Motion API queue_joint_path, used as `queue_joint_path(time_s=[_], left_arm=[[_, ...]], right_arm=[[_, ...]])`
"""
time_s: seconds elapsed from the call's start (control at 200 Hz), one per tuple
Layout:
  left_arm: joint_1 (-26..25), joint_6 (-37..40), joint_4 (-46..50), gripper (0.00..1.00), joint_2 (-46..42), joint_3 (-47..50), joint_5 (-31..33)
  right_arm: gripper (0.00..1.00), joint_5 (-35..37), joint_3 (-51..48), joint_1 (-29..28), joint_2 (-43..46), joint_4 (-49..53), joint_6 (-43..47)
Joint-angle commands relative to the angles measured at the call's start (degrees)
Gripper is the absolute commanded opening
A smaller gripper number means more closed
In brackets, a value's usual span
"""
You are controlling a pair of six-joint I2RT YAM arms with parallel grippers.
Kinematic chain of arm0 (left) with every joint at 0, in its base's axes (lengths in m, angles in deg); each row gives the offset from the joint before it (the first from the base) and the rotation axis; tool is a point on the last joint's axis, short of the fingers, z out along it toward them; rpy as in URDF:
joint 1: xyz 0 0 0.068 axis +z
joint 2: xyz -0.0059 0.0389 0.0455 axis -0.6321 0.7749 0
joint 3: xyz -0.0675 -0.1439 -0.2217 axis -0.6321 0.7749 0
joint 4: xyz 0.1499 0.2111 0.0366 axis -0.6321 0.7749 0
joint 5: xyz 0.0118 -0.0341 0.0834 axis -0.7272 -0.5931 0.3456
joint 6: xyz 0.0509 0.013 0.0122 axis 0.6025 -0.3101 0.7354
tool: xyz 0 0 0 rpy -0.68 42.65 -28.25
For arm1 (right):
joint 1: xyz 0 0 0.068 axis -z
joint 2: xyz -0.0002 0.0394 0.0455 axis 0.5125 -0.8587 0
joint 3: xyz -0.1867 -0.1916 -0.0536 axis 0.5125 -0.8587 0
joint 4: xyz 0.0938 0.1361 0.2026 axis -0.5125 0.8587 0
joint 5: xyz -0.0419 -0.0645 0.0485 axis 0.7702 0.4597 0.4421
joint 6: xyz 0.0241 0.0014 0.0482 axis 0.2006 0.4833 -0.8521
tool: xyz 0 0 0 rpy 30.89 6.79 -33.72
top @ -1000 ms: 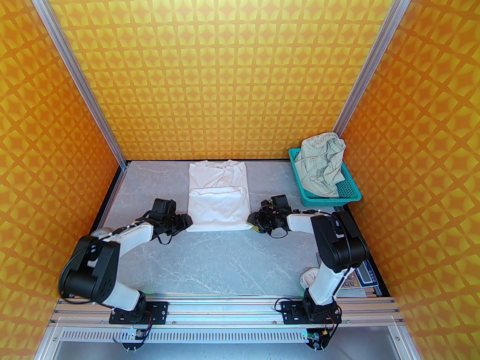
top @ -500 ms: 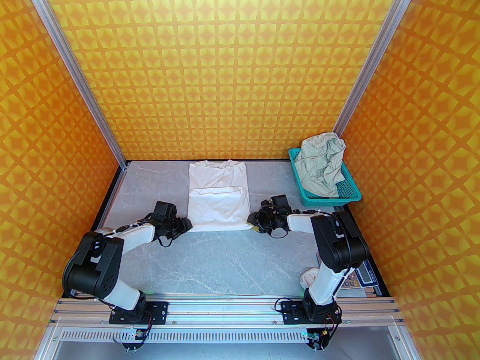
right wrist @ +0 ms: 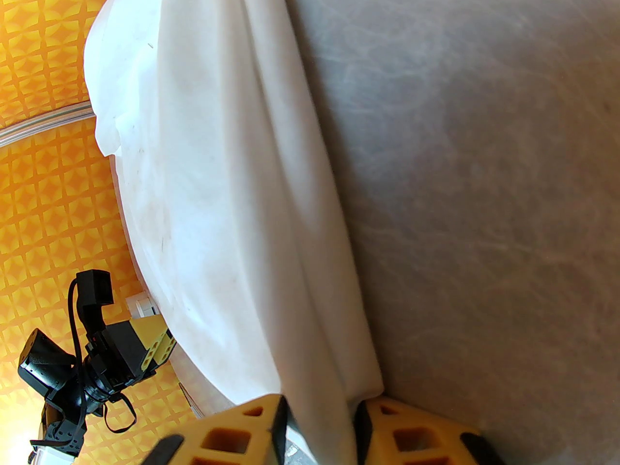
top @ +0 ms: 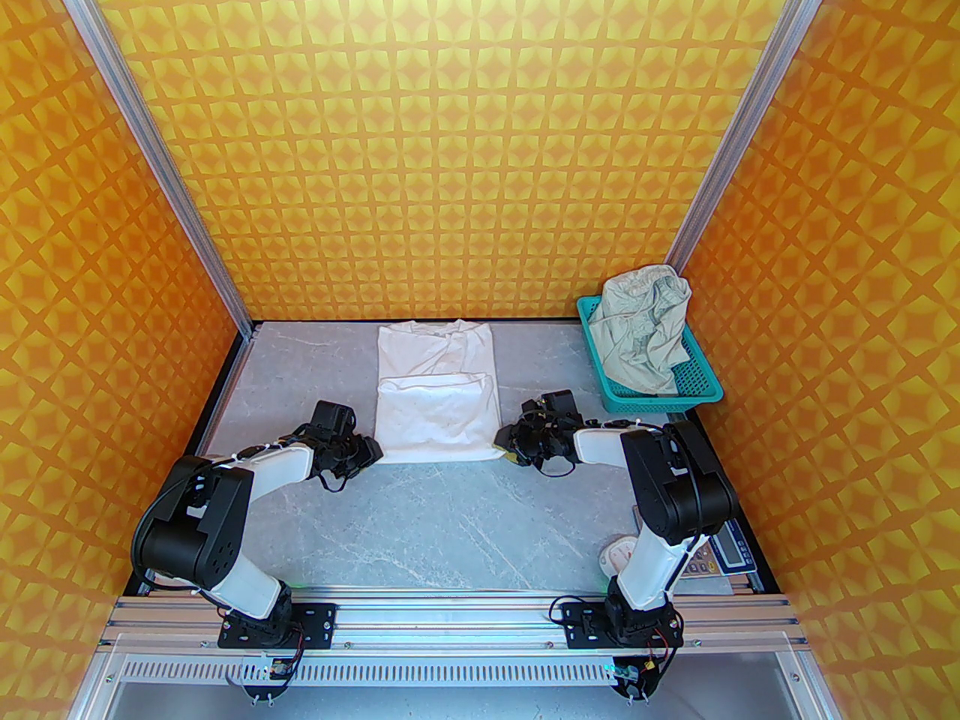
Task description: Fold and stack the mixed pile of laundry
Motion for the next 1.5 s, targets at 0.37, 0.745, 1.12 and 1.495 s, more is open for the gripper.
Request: queue_joint_path(time_s=[0.37,0.745,1.12,1.495], left_arm=[[-2.48,-1.12,-4.79,0.23,2.57,-1.47,-0.67],[-2.58,1.74,-3.44,0.00,-0.19,-0.34,0.64],[-2.67,7.18,-0.78,0.00,-10.60,6.03,-4.74],[-6.09,9.52,15.36,0.00,-34.81,10.14,-6.86]], right_arm=[[0.28,0.16,-1.00,-0.10,-1.22,-1.51,-0.36],[0.12,1.32,-1.72,0.56,0.15,-0.19,0.72],[0.00,2.06,-7.45,0.65,7.87,5.23,3.58],[0.00,8.72,-15.93,0.61,36.23,29.14,9.37]])
